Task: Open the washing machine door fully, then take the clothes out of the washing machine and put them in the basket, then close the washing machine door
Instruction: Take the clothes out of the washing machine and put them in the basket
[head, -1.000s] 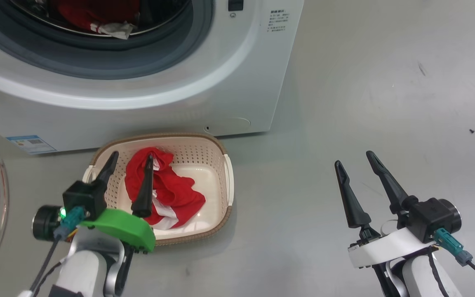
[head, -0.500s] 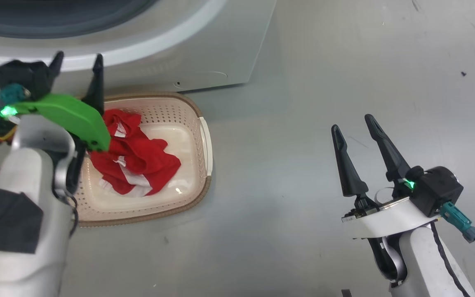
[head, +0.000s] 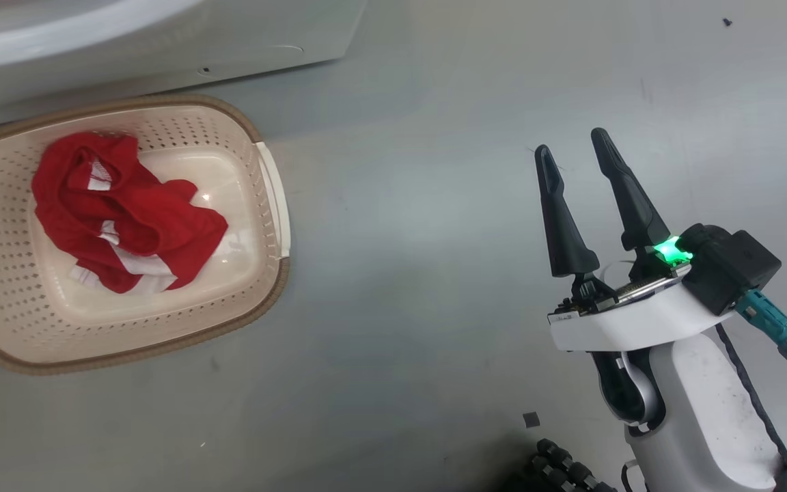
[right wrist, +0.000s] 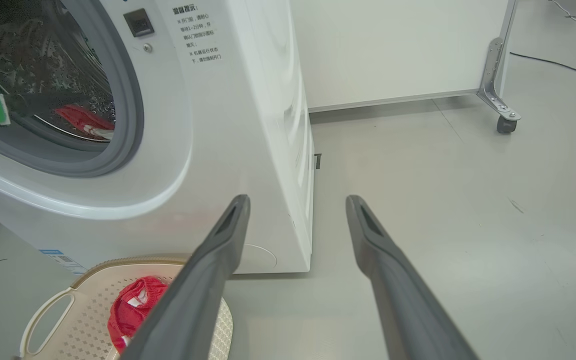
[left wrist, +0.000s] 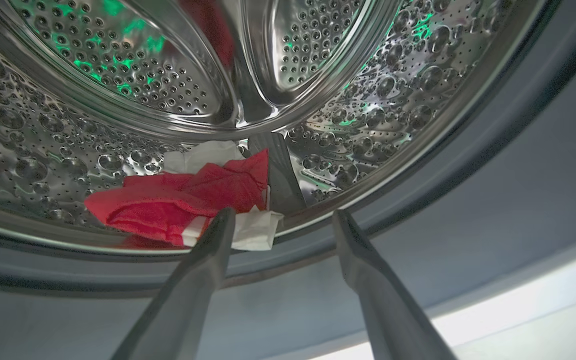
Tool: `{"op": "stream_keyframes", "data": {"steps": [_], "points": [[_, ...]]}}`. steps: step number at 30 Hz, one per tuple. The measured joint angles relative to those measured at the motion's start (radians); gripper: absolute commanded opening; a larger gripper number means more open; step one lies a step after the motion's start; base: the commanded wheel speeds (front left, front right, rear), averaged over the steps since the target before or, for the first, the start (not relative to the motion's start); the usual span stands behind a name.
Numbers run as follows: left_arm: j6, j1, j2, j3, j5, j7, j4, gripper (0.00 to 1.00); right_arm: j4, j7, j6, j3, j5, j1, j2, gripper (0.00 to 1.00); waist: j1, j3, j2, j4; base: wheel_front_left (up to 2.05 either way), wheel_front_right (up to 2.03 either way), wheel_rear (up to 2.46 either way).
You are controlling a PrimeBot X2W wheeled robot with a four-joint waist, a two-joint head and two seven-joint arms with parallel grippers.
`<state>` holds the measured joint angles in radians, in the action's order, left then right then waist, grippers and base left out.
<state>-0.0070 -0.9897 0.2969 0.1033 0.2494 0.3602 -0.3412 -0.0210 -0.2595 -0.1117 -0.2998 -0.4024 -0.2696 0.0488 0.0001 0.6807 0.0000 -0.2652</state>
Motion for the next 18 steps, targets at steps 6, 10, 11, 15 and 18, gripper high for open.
{"op": "stream_keyframes", "data": {"steps": [6, 10, 11, 15, 18], "points": [[0.000, -0.134, 0.060, -0.013, -0.043, 0.010, -0.007, 1.00, -0.004, 0.000, 0.001, -0.029, -0.040, -0.044, 0.000, 1.00, 0.0000, 0.058, 0.0000, -0.052, 0.00, 0.00, 0.00], [0.000, -0.189, 0.102, -0.025, -0.062, 0.019, -0.032, 1.00, -0.004, 0.000, 0.002, -0.042, -0.057, -0.061, -0.001, 1.00, 0.0000, 0.088, 0.0000, -0.088, 0.00, 0.00, 0.00], [0.000, -0.198, 0.109, -0.029, -0.066, 0.019, -0.038, 1.00, -0.004, 0.000, 0.002, -0.045, -0.062, -0.065, -0.001, 1.00, 0.0000, 0.095, 0.0000, -0.096, 0.00, 0.00, 0.00], [0.001, -0.242, 0.127, -0.030, -0.087, 0.023, -0.055, 1.00, -0.004, 0.000, 0.017, -0.053, -0.078, -0.075, -0.001, 1.00, 0.0000, 0.120, 0.0000, -0.125, 0.00, 0.00, 0.00], [0.001, -0.256, 0.144, -0.026, -0.104, 0.039, -0.087, 1.00, -0.003, 0.000, 0.017, -0.060, -0.084, -0.077, -0.003, 1.00, 0.0000, 0.134, 0.0000, -0.143, 0.00, 0.00, 0.00]]}}
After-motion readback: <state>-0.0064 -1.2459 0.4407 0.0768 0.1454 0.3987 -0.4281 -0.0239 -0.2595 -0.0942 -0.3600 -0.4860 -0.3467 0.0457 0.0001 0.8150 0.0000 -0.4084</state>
